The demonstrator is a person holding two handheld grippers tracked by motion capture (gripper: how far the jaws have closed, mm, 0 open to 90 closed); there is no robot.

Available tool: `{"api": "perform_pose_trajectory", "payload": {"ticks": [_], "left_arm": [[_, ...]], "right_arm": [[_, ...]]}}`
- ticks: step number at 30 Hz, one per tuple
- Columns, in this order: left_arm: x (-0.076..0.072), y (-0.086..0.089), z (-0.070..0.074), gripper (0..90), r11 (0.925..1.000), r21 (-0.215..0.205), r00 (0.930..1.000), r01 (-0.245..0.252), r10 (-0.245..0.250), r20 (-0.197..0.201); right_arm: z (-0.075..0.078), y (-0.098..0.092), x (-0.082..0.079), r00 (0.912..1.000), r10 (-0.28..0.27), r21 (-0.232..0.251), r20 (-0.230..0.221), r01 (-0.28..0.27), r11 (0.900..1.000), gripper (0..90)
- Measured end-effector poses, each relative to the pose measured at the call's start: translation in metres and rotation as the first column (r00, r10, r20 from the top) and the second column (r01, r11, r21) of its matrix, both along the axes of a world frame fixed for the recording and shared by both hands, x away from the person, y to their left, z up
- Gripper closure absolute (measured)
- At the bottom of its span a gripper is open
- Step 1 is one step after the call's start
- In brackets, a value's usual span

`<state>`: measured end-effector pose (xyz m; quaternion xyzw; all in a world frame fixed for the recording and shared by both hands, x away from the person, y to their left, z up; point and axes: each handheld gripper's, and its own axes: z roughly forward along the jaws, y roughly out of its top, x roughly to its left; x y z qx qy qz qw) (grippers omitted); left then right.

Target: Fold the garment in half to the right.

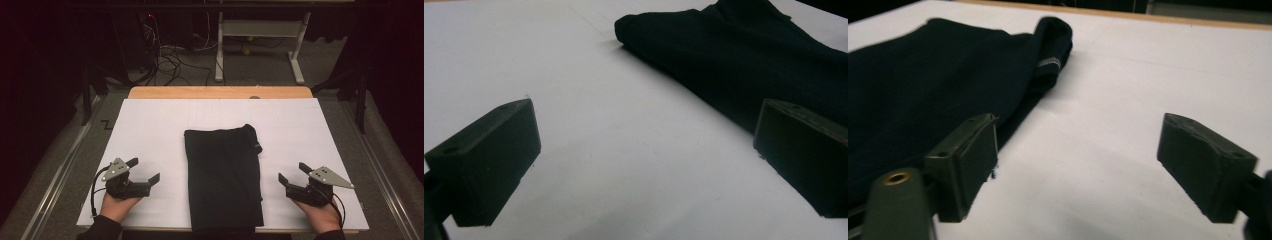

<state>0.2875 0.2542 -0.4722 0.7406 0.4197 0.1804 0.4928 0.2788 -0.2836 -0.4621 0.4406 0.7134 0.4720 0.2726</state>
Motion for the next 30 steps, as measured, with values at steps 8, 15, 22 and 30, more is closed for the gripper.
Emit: {"api": "perform_pose_trajectory", "payload": {"ticks": [8, 15, 22, 30], "left_arm": [[-0.006, 0.000, 0.004, 0.0, 0.9995, -0.024, 0.9997, 0.020, -0.020, 0.016], [-0.009, -0.001, 0.006, 0.0, 0.9992, -0.026, 0.9992, 0.029, -0.028, 0.028], [-0.009, -0.001, 0.006, 0.0, 0.9994, -0.020, 0.9991, 0.030, -0.029, 0.030], [-0.009, 0.000, 0.007, 0.0, 0.9993, -0.025, 0.9990, 0.029, -0.029, 0.034]], "right_arm": [[0.008, 0.004, -0.018, 0.9983, 0.016, 0.010, 0.057, -0.016, 1.000, 0.4], [0.011, 0.005, -0.023, 0.9959, 0.010, 0.018, 0.090, -0.011, 1.000, 0.3], [0.010, 0.003, -0.022, 0.9958, 0.004, 0.027, 0.091, -0.006, 1.000, 0.3], [0.008, 0.003, -0.021, 0.9962, -0.001, 0.022, 0.087, -0.001, 1.000, 0.3]]}}
